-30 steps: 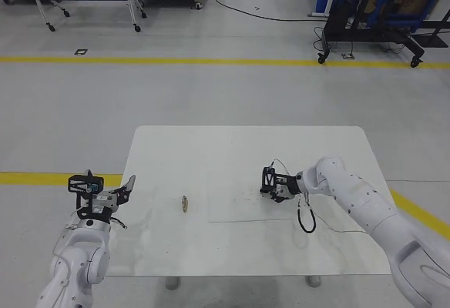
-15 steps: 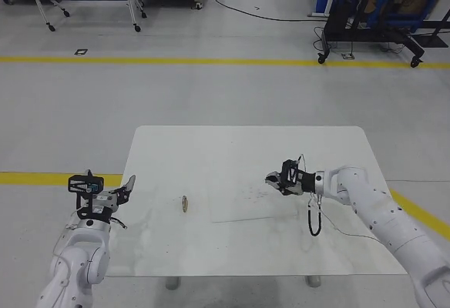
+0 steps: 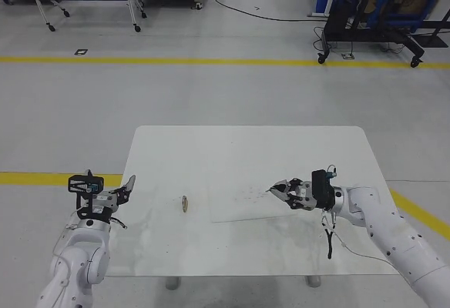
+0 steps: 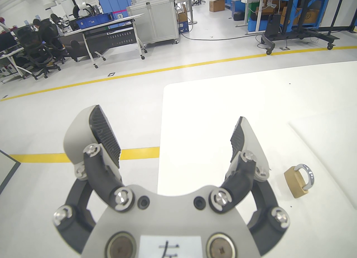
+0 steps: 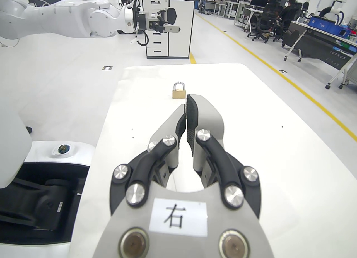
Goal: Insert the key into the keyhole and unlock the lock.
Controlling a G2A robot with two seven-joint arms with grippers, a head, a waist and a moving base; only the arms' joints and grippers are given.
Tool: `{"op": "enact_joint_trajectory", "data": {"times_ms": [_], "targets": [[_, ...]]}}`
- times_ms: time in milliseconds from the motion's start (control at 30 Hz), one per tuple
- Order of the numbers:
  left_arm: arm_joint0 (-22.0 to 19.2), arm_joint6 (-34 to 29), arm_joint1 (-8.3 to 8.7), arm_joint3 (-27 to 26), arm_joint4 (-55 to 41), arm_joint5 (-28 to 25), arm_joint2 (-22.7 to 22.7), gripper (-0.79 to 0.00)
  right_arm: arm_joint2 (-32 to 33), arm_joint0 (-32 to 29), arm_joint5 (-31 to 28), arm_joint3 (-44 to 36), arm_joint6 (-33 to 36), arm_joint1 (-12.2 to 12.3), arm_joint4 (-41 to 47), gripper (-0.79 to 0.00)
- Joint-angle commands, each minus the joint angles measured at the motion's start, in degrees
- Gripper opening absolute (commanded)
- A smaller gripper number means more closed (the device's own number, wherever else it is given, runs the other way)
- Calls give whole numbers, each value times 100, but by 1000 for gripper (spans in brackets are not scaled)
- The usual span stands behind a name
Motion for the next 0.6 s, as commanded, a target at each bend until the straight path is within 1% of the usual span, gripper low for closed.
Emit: {"op": "enact_joint_trajectory", "data": {"times_ms": [0,367,400,467,500,533,567], "targets": [[0,0,0,0,0,0,0,0,-1,6,0,6,11,-2,9,-785],[0,0,0,0,0,0,0,0,-1,6,0,6,11,-2,9,-785],[-32,1,-4,0,-108,-103,18,0,-30,-30,3,-31,37,-16,87,-785],[-179,69,-24,13,-705,-324,-19,0,-157,-2,0,-13,42,-69,354,-785],[-236,76,-40,15,-1200,-586,13,0,-264,66,0,-2,53,-107,486,-785],[-305,-33,-50,26,-1810,-994,43,0,-399,142,0,24,53,-148,625,-785],[-407,-266,-52,76,-2429,-1394,47,0,-523,240,0,79,62,-193,770,-785]]}}
